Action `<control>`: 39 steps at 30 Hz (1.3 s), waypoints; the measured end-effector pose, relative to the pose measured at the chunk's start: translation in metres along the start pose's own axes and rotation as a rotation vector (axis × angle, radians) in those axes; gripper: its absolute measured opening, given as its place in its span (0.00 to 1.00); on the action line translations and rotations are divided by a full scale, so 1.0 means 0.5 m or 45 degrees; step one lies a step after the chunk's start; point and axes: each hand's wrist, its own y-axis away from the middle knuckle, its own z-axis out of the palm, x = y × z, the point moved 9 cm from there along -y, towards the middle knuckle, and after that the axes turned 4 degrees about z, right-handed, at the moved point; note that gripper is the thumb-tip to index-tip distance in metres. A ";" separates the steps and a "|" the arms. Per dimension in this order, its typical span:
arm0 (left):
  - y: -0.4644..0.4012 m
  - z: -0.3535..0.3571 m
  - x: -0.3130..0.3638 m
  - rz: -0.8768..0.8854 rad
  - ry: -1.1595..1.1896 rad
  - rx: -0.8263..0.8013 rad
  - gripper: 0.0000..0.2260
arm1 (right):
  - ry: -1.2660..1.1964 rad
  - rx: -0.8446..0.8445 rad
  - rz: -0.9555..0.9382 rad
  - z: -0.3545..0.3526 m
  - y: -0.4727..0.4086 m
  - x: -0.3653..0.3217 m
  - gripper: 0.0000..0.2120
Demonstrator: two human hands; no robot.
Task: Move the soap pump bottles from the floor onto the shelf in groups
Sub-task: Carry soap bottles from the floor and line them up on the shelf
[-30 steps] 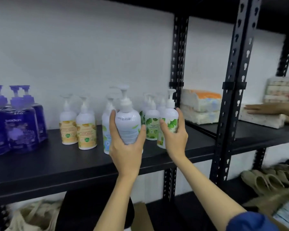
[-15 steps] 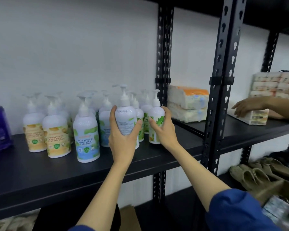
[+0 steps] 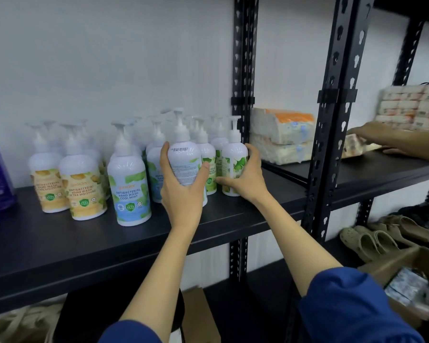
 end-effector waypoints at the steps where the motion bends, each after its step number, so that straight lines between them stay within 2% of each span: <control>1: 0.001 0.000 0.001 0.004 -0.005 0.000 0.33 | 0.015 0.015 0.023 -0.002 -0.001 0.004 0.49; 8: 0.002 0.000 0.004 0.017 -0.030 -0.009 0.34 | -0.092 -0.080 0.142 -0.003 -0.001 0.024 0.37; 13: 0.003 -0.003 0.005 0.018 -0.026 0.003 0.34 | -0.243 -0.160 0.236 0.004 -0.004 0.032 0.35; 21: 0.003 -0.001 0.007 0.038 -0.043 0.003 0.34 | -0.274 -0.138 0.242 0.004 -0.009 0.034 0.39; 25: 0.004 -0.003 0.005 0.034 -0.033 0.014 0.34 | -0.130 -0.095 0.158 0.005 -0.004 0.018 0.49; 31: 0.003 -0.005 0.003 0.028 -0.027 0.026 0.33 | -0.333 -0.273 0.110 0.015 0.003 0.006 0.46; 37: 0.003 -0.006 0.004 0.038 -0.049 0.036 0.33 | -0.190 -0.125 0.075 0.000 0.008 0.001 0.47; 39: 0.003 -0.006 0.005 0.044 -0.059 0.035 0.33 | -0.181 -0.143 0.035 0.005 0.008 -0.007 0.49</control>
